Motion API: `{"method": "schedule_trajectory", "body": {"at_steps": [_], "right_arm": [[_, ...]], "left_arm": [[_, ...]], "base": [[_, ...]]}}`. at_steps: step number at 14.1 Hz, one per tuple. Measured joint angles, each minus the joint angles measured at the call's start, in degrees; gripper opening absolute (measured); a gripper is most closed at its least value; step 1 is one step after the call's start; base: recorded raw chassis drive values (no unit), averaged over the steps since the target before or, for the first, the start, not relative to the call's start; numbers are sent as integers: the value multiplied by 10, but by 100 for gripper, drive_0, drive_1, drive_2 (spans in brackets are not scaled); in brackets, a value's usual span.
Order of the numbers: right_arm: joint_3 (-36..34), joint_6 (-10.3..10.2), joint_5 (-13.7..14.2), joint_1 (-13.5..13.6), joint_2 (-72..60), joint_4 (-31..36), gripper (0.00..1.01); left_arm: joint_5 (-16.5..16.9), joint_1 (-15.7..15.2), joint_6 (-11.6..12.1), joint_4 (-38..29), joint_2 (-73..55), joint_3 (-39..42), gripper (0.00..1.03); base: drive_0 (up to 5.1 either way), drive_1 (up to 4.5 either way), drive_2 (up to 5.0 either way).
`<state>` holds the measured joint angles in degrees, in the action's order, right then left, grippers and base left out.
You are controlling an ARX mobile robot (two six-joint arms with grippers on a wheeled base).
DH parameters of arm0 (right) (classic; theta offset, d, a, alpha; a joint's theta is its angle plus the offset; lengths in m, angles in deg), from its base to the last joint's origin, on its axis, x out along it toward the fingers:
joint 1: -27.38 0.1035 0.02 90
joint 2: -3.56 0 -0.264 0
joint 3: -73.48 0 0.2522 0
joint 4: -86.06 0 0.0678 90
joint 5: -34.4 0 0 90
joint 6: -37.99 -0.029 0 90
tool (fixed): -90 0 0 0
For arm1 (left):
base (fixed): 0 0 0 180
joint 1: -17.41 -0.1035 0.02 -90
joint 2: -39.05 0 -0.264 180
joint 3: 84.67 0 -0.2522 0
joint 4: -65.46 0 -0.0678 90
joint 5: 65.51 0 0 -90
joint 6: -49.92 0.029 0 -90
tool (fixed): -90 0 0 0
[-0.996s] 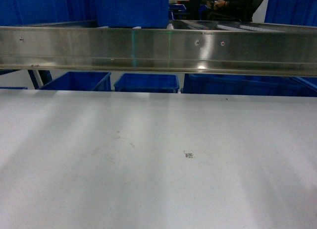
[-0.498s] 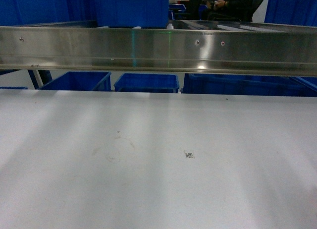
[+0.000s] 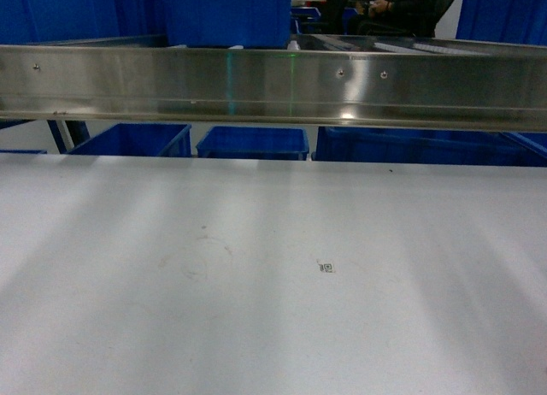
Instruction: Place magnetic block on left shelf second layer
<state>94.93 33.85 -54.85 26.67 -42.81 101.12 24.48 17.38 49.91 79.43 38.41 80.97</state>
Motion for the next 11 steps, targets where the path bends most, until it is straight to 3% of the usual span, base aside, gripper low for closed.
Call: {"method": "schedule_trajectory", "body": {"at_steps": [1, 3, 5, 8, 11], "right_arm": [[50, 0, 4, 3, -111, 51, 98], [129, 3, 5, 15, -290, 60, 98], [136, 15, 19, 30, -409, 60, 98], [133, 18, 47, 35, -476, 116, 98], [107, 18, 55, 41, -501, 154, 98]], "left_arm": [[0, 0, 0, 0, 0, 0, 98], [0, 0, 0, 0, 0, 0, 98], [0, 0, 0, 0, 0, 0, 98], [0, 0, 0, 0, 0, 0, 98], [0, 0, 0, 0, 0, 0, 98]], "base": [[0, 0, 0], [0, 0, 0], [0, 0, 0], [0, 0, 0], [0, 0, 0]]}}
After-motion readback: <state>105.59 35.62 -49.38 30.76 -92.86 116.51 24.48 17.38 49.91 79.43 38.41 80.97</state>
